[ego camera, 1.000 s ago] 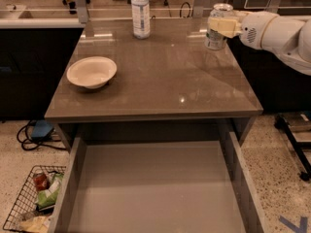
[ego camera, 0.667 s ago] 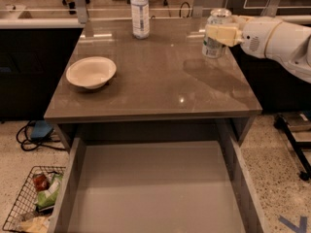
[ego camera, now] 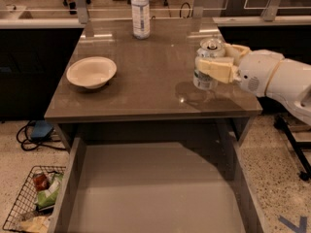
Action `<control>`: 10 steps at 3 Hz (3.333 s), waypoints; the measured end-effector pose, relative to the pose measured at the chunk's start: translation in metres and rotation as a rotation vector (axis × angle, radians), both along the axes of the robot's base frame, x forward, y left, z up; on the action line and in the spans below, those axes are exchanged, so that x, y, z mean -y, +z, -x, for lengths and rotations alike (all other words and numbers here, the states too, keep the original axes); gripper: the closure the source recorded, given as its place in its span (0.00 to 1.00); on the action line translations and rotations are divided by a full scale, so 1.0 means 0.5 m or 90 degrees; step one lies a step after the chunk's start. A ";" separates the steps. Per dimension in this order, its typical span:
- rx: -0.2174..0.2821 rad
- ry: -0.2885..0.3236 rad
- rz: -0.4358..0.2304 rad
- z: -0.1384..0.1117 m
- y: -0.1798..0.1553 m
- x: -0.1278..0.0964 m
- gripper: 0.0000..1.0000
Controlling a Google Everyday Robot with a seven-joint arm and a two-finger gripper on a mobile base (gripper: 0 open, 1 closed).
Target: Place 7up can into top drawer
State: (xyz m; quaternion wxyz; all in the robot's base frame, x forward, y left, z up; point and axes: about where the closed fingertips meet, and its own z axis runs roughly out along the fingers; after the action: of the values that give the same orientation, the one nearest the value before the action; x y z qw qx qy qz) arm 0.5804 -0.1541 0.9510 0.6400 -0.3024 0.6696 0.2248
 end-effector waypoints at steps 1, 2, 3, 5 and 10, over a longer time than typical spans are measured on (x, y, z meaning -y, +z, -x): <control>0.021 0.017 0.008 0.085 -0.031 -0.032 1.00; 0.047 0.034 0.041 0.194 -0.089 -0.058 1.00; 0.046 0.033 0.041 0.196 -0.091 -0.057 1.00; 0.000 0.067 0.053 0.208 -0.176 -0.070 1.00; -0.043 0.246 0.003 0.256 -0.496 -0.226 1.00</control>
Offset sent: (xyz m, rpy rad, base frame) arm -0.1111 0.0379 -0.0461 -0.0758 -0.1023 0.1002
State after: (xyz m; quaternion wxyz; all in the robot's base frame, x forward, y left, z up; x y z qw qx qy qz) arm 0.4525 -0.0411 0.7030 0.5616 -0.4189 0.6207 0.3520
